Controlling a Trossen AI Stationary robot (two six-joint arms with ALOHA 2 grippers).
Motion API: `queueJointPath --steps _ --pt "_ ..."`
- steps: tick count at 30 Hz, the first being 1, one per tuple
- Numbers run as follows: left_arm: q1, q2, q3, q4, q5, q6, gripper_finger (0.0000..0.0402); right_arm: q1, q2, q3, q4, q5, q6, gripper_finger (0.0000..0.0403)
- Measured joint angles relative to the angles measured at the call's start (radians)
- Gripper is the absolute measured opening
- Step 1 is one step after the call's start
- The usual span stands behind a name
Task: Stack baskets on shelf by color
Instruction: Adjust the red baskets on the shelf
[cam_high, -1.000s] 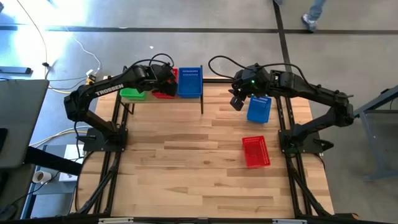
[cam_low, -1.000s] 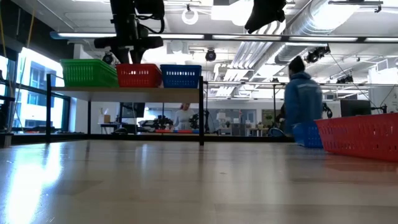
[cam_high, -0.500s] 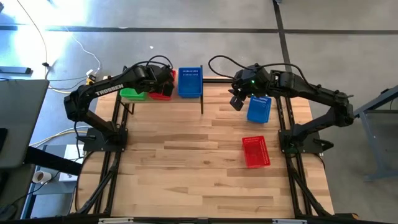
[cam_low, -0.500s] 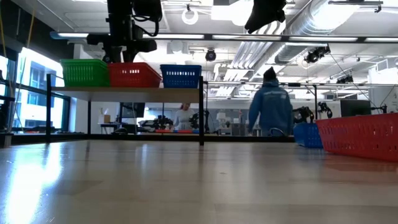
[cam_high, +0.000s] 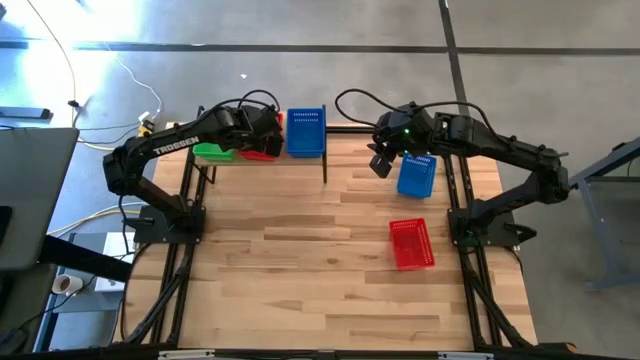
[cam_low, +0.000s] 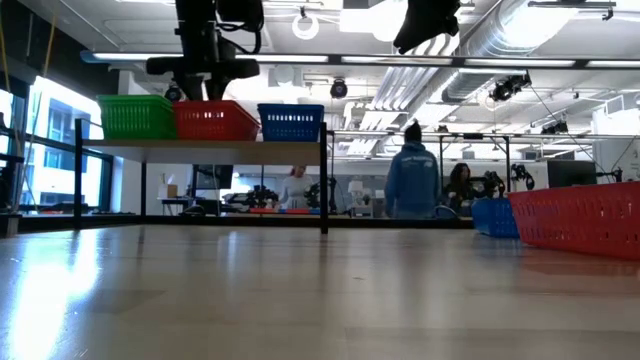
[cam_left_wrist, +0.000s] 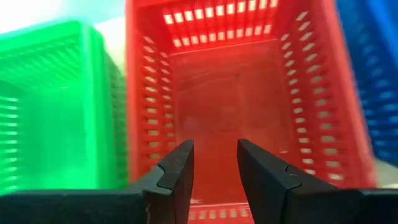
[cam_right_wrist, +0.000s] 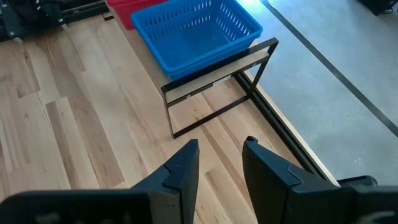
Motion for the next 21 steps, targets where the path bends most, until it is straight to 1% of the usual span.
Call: queueJointPath --steps 12,21 --pt "-0.034 0.000 0.000 0.015 0.081 -0.034 0.0113 0.000 0.000 0.000 0.000 0.000 0.000 0.0110" --pt "-0.057 0.000 0.000 0.087 0.097 -0.052 0.0113 0.000 0.000 0.000 0.000 0.000 0.000 0.0110"
